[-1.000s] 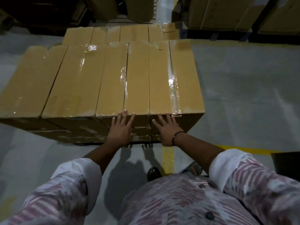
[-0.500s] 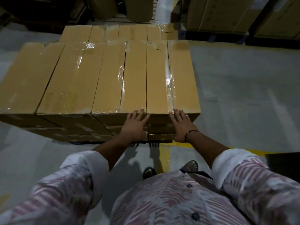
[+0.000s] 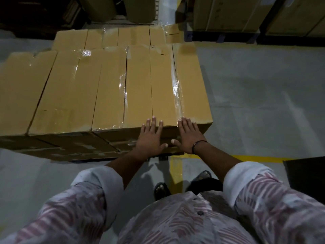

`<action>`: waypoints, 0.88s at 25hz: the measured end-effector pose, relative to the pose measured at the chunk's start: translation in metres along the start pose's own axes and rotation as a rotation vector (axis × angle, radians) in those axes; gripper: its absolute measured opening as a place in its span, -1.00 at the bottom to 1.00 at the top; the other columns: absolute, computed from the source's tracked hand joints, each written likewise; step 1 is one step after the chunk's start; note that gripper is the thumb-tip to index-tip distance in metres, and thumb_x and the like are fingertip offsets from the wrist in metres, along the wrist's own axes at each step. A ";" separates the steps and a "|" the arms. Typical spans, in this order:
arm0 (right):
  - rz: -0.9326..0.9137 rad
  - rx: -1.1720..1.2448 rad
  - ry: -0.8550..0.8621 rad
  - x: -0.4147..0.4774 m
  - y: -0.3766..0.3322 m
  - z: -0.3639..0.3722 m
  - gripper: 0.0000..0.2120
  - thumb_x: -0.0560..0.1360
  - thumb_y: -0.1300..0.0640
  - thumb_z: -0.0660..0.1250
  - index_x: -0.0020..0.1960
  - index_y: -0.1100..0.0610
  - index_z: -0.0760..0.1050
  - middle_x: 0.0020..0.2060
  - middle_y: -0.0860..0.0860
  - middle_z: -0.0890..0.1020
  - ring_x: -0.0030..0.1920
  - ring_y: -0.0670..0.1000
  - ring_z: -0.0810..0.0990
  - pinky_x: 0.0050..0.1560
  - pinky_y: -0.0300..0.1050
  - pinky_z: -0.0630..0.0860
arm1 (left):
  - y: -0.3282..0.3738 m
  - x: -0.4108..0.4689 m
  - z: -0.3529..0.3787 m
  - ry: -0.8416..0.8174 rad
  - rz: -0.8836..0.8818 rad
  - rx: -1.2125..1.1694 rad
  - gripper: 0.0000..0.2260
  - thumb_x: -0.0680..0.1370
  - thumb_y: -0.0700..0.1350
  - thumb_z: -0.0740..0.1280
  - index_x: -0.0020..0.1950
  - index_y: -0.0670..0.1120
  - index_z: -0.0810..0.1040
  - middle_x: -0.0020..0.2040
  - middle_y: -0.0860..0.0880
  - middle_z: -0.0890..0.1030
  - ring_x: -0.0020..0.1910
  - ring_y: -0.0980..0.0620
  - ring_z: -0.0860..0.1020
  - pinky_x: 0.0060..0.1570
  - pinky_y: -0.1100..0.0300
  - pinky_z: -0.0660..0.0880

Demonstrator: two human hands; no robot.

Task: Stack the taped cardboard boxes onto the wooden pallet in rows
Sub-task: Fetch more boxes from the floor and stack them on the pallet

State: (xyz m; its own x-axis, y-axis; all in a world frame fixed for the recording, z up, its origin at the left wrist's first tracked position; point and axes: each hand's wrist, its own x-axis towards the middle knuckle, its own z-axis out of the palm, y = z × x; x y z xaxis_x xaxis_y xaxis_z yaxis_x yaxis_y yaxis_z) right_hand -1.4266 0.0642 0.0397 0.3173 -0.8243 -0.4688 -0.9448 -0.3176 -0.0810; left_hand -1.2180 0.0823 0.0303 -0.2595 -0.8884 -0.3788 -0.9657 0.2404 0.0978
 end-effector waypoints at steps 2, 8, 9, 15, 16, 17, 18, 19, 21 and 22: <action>-0.014 0.004 0.023 0.008 0.003 -0.001 -0.10 0.58 -0.42 -0.17 0.63 0.20 -0.30 0.61 0.19 -0.27 0.61 0.17 -0.30 0.59 0.18 -0.22 | 0.004 0.013 0.000 0.037 0.003 -0.007 -0.16 0.60 0.43 0.00 0.65 0.03 -0.36 0.60 -0.21 -0.39 0.59 -0.28 -0.36 0.58 -0.23 -0.21; -0.088 0.087 0.022 0.068 0.028 -0.030 -0.12 0.58 -0.43 -0.29 0.63 0.18 -0.28 0.61 0.12 -0.29 0.60 0.08 -0.33 0.58 0.09 -0.29 | -0.009 0.088 -0.020 0.118 0.002 -0.031 -0.34 0.61 0.34 -0.28 0.66 0.10 -0.31 0.64 -0.15 -0.36 0.61 -0.25 -0.33 0.57 -0.27 -0.20; -0.107 0.075 0.022 0.083 0.034 -0.037 -0.12 0.58 -0.43 -0.29 0.63 0.18 -0.29 0.61 0.12 -0.30 0.60 0.08 -0.34 0.58 0.09 -0.29 | -0.011 0.101 -0.024 0.119 -0.022 -0.032 -0.35 0.64 0.32 -0.23 0.66 0.08 -0.31 0.63 -0.14 -0.36 0.61 -0.25 -0.34 0.57 -0.27 -0.20; -0.221 -0.036 0.017 0.182 0.066 -0.088 -0.11 0.56 -0.43 -0.30 0.62 0.20 -0.32 0.60 0.14 -0.30 0.60 0.09 -0.35 0.57 0.06 -0.32 | -0.022 0.167 -0.045 0.087 -0.114 -0.060 -0.34 0.66 0.33 -0.20 0.67 0.07 -0.28 0.64 -0.12 -0.37 0.60 -0.22 -0.37 0.56 -0.28 -0.23; -0.227 -0.032 0.019 0.201 0.072 -0.099 -0.11 0.55 -0.43 -0.31 0.62 0.20 -0.32 0.61 0.14 -0.29 0.60 0.09 -0.34 0.58 0.06 -0.32 | -0.027 0.176 -0.050 0.089 -0.103 -0.063 -0.30 0.63 0.38 -0.21 0.68 0.06 -0.24 0.65 -0.14 -0.33 0.61 -0.23 -0.34 0.56 -0.29 -0.21; -0.227 -0.034 0.027 0.221 0.077 -0.109 -0.10 0.55 -0.43 -0.31 0.62 0.20 -0.32 0.61 0.15 -0.29 0.60 0.09 -0.33 0.58 0.06 -0.30 | -0.032 0.184 -0.054 0.099 -0.094 -0.055 -0.24 0.59 0.43 -0.24 0.68 0.05 -0.21 0.65 -0.15 -0.30 0.62 -0.24 -0.31 0.56 -0.29 -0.19; -0.219 -0.044 0.036 0.241 0.080 -0.119 -0.10 0.56 -0.43 -0.31 0.62 0.20 -0.31 0.61 0.15 -0.28 0.61 0.10 -0.32 0.59 0.07 -0.29 | -0.036 0.191 -0.058 0.104 -0.091 -0.045 -0.19 0.56 0.47 -0.26 0.69 0.04 -0.19 0.66 -0.16 -0.28 0.63 -0.25 -0.29 0.57 -0.29 -0.18; -0.207 -0.057 0.044 0.258 0.082 -0.126 -0.10 0.56 -0.43 -0.30 0.62 0.21 -0.31 0.61 0.15 -0.27 0.61 0.10 -0.31 0.59 0.08 -0.27 | -0.039 0.194 -0.060 0.099 -0.089 -0.036 -0.16 0.53 0.50 -0.26 0.69 0.03 -0.19 0.66 -0.16 -0.28 0.63 -0.25 -0.29 0.57 -0.27 -0.20; -0.180 -0.078 0.053 0.281 0.084 -0.135 -0.11 0.57 -0.43 -0.30 0.62 0.22 -0.31 0.61 0.16 -0.27 0.61 0.12 -0.30 0.59 0.09 -0.27 | -0.039 0.198 -0.062 0.077 -0.089 -0.030 -0.14 0.53 0.51 -0.22 0.68 0.02 -0.23 0.65 -0.16 -0.30 0.62 -0.24 -0.32 0.56 -0.23 -0.26; -0.163 -0.082 0.068 0.285 0.083 -0.134 -0.11 0.57 -0.42 -0.30 0.62 0.22 -0.31 0.61 0.17 -0.27 0.61 0.13 -0.30 0.59 0.10 -0.27 | -0.039 0.198 -0.062 0.068 -0.090 -0.031 -0.14 0.53 0.51 -0.19 0.68 0.03 -0.25 0.65 -0.15 -0.32 0.61 -0.24 -0.33 0.55 -0.22 -0.28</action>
State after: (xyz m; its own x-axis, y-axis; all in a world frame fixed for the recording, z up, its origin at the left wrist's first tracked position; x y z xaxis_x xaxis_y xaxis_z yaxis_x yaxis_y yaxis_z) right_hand -1.4038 -0.2596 0.0173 0.4731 -0.7879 -0.3943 -0.8714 -0.4844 -0.0775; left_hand -1.2321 -0.1267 0.0084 -0.1707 -0.9305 -0.3241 -0.9845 0.1476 0.0949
